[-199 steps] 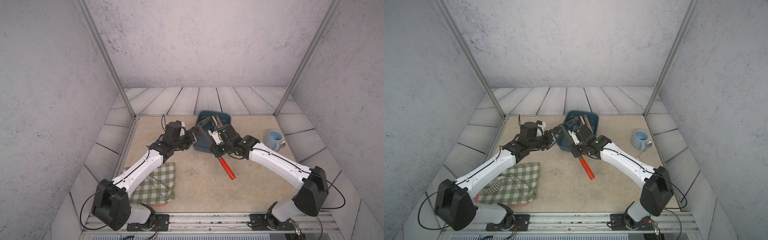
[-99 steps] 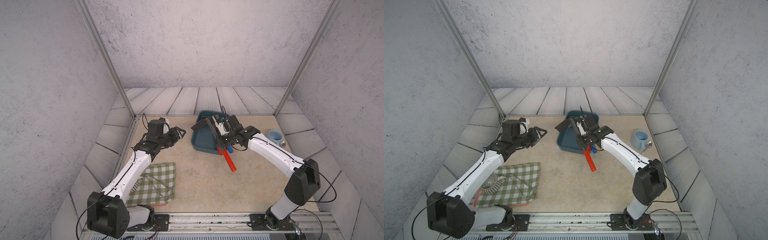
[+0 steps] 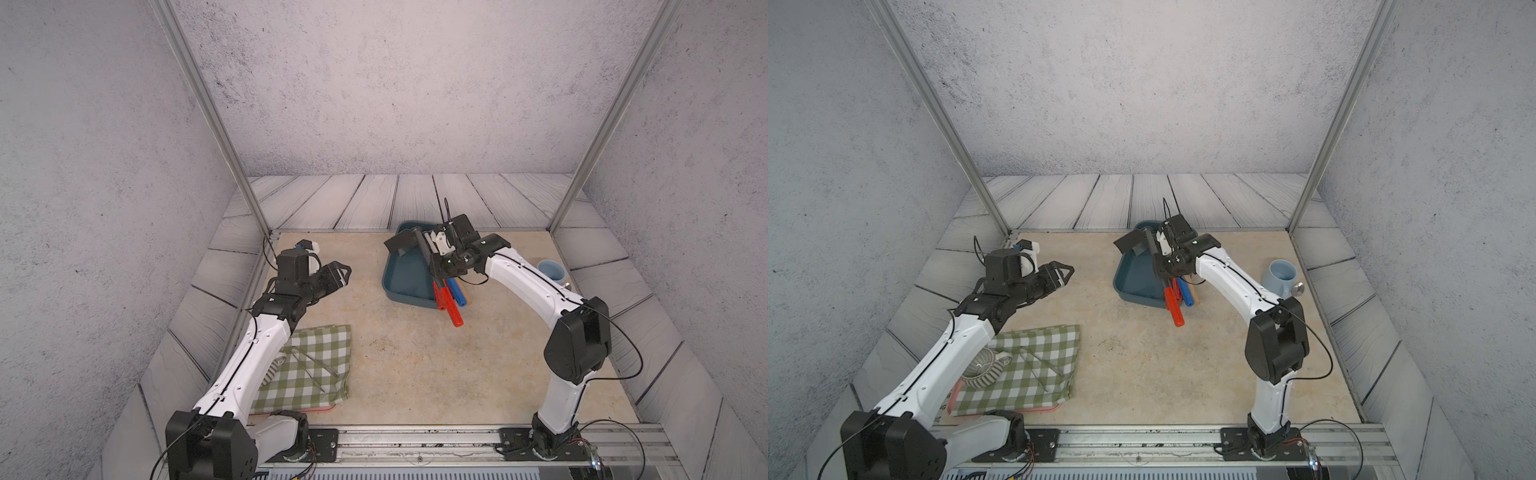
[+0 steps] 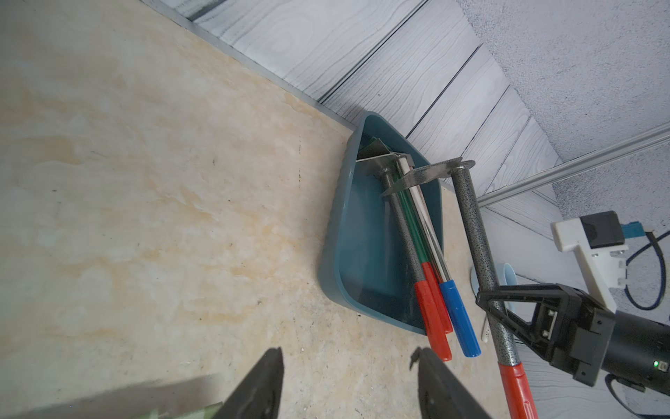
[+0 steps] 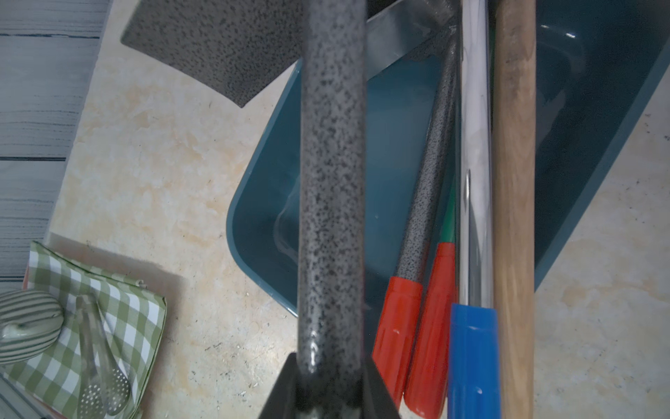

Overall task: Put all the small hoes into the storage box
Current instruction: Place the hoe in the storage box.

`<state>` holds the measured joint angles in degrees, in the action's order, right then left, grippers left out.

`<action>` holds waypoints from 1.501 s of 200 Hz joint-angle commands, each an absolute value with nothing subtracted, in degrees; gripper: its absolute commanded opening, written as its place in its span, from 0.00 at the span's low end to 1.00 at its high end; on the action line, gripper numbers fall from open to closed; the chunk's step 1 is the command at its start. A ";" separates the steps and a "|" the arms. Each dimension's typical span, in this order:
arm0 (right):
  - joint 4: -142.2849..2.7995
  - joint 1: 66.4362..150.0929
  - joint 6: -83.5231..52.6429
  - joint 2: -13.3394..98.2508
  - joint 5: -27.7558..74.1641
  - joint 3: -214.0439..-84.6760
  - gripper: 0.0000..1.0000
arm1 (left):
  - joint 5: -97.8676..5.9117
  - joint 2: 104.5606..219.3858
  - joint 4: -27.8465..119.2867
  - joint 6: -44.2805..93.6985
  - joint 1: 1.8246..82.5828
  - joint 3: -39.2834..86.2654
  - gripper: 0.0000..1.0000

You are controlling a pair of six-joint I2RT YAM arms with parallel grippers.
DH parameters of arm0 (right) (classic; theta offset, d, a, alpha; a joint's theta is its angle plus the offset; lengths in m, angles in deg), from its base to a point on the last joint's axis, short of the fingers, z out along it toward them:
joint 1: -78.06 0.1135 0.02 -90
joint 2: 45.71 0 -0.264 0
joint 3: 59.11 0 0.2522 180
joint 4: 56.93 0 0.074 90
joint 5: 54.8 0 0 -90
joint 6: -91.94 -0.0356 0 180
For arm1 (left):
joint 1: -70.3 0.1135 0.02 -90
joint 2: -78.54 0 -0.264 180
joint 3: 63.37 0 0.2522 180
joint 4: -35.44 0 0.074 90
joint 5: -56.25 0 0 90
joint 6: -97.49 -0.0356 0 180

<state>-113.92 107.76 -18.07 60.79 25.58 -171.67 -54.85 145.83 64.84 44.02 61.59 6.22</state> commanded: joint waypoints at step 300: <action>-125.09 101.31 -14.92 85.94 24.30 -201.28 0.00 | -59.85 148.06 59.17 46.61 67.75 2.86 0.59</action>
